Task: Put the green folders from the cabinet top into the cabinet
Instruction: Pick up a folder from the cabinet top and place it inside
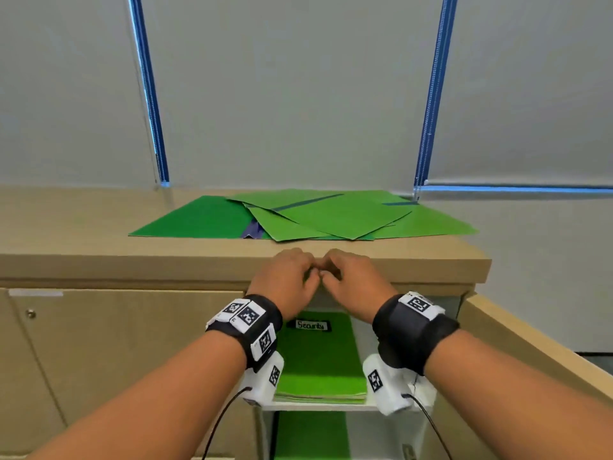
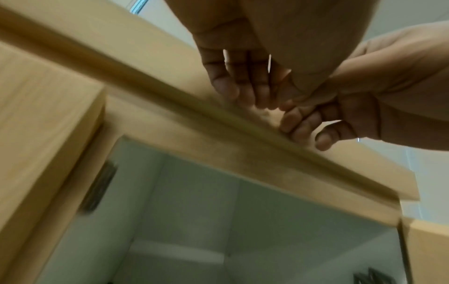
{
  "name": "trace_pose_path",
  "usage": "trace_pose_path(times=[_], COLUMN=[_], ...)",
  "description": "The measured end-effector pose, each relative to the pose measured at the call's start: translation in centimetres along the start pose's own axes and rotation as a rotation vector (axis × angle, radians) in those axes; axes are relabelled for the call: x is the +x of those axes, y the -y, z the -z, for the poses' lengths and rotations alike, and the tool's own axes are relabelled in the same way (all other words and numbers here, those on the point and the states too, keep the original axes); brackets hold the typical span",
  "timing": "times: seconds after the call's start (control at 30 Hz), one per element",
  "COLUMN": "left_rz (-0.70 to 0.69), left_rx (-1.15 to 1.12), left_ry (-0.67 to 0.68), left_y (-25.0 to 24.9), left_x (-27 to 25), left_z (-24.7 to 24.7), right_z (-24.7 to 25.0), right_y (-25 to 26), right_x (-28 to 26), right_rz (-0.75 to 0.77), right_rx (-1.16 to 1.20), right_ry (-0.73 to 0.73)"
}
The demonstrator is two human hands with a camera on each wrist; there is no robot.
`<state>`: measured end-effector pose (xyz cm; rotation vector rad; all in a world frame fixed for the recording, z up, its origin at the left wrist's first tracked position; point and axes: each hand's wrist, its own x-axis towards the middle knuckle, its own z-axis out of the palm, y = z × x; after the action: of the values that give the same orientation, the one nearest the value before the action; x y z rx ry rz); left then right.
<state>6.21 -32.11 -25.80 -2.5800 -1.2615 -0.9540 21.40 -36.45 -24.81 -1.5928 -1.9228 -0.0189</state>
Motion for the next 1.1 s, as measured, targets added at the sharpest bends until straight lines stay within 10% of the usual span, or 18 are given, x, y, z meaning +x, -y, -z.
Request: trace_pose_path(times=[0.2, 0.43, 0.63, 0.87, 1.1], left_rz=[0.029, 0.102, 0.019, 0.127, 0.057], left_rx=[0.05, 0.07, 0.111, -0.469, -0.592], left_ry=[0.034, 0.471, 0.359, 0.229, 0.052], left_y=[-0.5, -2.8, -1.5, -0.6, -0.7], left_x=[6.3, 10.8, 9.5, 9.3, 8.2], left_z=[1.2, -2.3, -1.7, -0.9, -0.3], right_z=[3.6, 7.1, 7.1, 7.3, 7.2], right_y=[0.6, -2.5, -3.4, -3.7, -3.0], right_x=[3.7, 5.8, 6.4, 5.8, 4.9], right_rz=[-0.127, -0.373, -0.504, -0.568, -0.718], right_rx=[0.112, 0.366, 0.619, 0.699, 0.848], right_ry=[-0.12, -0.181, -0.201, -0.253, -0.025])
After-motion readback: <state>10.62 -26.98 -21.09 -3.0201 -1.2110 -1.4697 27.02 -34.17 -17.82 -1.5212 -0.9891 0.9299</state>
